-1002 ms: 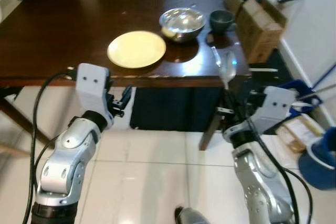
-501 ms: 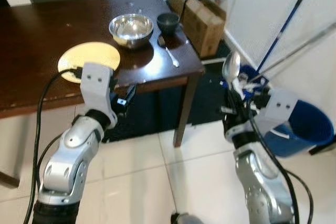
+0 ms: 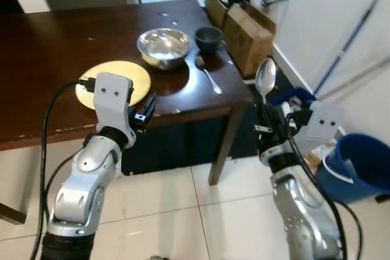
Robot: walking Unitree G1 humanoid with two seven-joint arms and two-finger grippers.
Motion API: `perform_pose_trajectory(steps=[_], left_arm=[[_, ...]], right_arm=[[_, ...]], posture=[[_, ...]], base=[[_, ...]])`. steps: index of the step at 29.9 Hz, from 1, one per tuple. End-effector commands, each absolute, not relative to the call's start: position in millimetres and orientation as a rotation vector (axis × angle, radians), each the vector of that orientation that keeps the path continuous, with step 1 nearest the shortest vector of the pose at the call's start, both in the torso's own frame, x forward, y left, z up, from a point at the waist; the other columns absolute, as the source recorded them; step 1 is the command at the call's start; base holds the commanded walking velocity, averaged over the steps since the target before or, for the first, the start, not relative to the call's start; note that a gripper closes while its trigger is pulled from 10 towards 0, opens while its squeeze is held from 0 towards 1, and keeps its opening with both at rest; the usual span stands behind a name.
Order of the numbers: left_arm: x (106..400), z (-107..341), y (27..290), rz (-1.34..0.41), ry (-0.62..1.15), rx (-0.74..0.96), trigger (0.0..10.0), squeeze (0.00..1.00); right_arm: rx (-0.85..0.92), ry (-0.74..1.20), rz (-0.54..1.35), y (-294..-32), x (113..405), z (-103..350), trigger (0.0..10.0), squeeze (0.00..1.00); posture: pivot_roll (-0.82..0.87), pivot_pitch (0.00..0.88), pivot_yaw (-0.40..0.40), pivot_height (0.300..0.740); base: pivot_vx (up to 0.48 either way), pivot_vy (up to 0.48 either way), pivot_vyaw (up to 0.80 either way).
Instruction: Setting the table
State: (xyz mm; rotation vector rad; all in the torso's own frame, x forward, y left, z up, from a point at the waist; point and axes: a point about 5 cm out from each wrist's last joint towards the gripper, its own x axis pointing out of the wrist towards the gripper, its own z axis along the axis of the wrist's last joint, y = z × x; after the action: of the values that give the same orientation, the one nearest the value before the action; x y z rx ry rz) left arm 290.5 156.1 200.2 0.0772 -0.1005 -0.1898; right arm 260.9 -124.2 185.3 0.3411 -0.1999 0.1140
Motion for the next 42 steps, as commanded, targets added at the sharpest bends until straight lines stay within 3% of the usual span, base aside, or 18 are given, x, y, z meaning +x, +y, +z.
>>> perform_pose_trajectory(steps=[1, 12, 20, 24, 31, 42], left_arm=[[290.9, 196.5, 152.7, -0.201, -0.091, 0.079, 10.0, 0.02], [290.2, 195.7, 150.5, -0.208, -0.092, 0.078, 10.0, 0.01], [286.2, 189.9, 149.2, -0.253, -0.060, 0.082, 10.0, 0.00], [281.8, 185.5, 152.0, -0.362, -0.015, 0.080, 10.0, 0.00], [286.3, 190.7, 172.0, -0.452, 0.012, 0.081, 10.0, 0.00], [302.1, 210.6, 193.9, -0.417, -0.022, 0.133, 10.0, 0.00]], right_arm=[[0.348, -0.199, 0.091, -127.8, 260.4, 184.2, 10.0, 0.00], [0.329, -0.191, 0.086, -129.4, 259.8, 182.9, 10.0, 0.00], [0.141, -0.079, 0.080, -144.0, 252.1, 156.0, 10.0, 0.00], [0.003, -0.002, 0.059, -164.1, 241.2, 137.3, 10.0, 0.00], [-0.054, 0.076, 0.127, -176.0, 231.8, 119.9, 10.0, 0.00], [0.007, 0.105, 0.307, -154.1, 253.7, 109.3, 10.0, 0.00]], posture=[[-0.09, 0.051, 0.071, 0.740], [-0.09, 0.055, 0.071, 0.740], [-0.09, 0.059, 0.068, 0.740], [-0.09, 0.063, 0.064, 0.740], [-0.10, 0.067, 0.072, 0.740], [-0.07, 0.072, 0.071, 0.740]], base=[[0.442, 0.000, 0.00], [0.442, 0.000, 0.00], [0.447, 0.000, 0.00], [0.067, 0.000, 0.00], [0.000, 0.000, 0.00], [0.000, 0.000, 0.00]])
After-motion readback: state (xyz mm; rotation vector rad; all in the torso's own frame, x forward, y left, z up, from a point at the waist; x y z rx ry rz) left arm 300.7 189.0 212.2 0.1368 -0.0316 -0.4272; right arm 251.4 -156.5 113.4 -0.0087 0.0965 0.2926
